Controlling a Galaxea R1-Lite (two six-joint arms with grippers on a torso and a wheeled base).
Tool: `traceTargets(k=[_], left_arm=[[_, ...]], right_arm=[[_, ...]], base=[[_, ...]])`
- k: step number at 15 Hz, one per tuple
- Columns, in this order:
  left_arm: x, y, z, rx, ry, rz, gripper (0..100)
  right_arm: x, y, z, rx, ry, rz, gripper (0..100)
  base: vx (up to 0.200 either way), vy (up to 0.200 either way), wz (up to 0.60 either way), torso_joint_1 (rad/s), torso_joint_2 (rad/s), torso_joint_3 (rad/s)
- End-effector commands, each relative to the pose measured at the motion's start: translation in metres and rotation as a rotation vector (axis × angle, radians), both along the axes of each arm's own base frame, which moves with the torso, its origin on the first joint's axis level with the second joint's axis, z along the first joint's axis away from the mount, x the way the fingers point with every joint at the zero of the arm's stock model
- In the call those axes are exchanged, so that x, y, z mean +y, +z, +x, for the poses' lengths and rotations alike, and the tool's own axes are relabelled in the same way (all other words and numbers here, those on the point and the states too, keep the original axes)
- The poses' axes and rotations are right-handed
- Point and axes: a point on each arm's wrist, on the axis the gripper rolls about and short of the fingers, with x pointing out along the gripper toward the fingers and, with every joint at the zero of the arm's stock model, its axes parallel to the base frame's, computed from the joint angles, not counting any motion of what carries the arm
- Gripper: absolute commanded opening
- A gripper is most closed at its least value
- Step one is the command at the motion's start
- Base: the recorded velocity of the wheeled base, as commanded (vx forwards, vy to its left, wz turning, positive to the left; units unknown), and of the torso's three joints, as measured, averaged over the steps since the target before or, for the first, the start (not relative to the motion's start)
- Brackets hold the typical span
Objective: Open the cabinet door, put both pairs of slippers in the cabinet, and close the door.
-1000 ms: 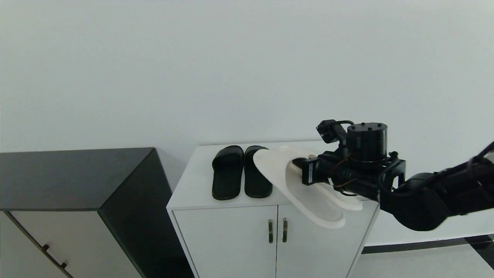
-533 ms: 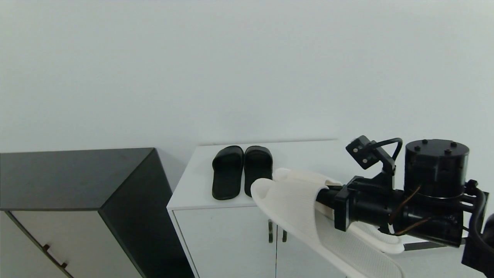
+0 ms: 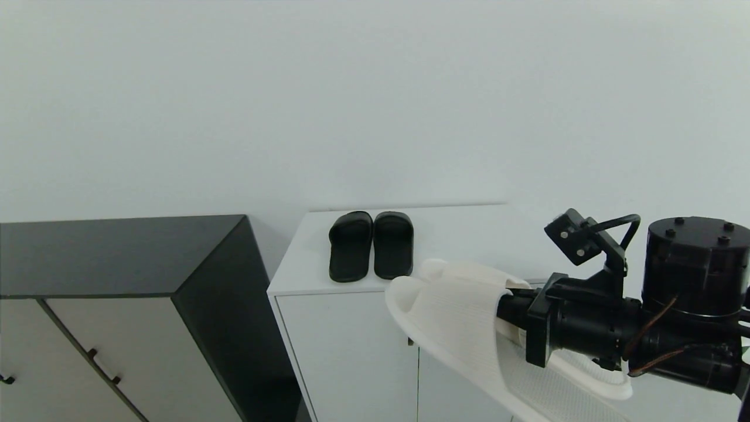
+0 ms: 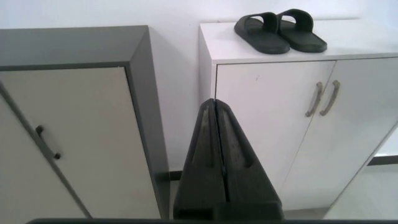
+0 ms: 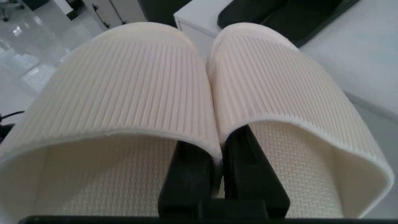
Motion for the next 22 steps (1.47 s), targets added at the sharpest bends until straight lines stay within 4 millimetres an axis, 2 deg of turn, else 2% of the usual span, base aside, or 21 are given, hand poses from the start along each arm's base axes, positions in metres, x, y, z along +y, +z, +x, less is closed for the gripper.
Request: traceTargets(k=[1, 3, 10, 18, 22], left_arm=[[0.000, 0.000, 0.000, 0.000, 0.001, 0.000, 0], [0.000, 0.000, 0.000, 0.000, 0.001, 0.000, 0], [0.000, 0.000, 0.000, 0.000, 0.001, 0.002, 0], [0.000, 0.000, 0.000, 0.000, 0.002, 0.003, 0], [0.000, 0.000, 0.000, 0.000, 0.002, 0.002, 0]], right_arm=[[0.000, 0.000, -0.002, -0.001, 0.004, 0.000, 0], [-0.001, 0.001, -0.003, -0.002, 0.005, 0.002, 0], [-0.001, -0.004, -0.004, -0.004, 0.012, -0.007, 0], [-0.001, -0.004, -0.004, -0.008, 0.013, -0.002, 0], [-0.001, -0.011, -0.004, -0.018, 0.012, 0.004, 0]], base=[[-0.200, 0.000, 0.00, -0.007, 0.00, 0.007], [-0.200, 0.000, 0.00, 0.005, 0.00, 0.007], [0.000, 0.000, 0.00, 0.000, 0.00, 0.000], [0.000, -0.200, 0.00, 0.003, 0.00, 0.002], [0.000, -0.200, 0.00, 0.006, 0.00, 0.004]])
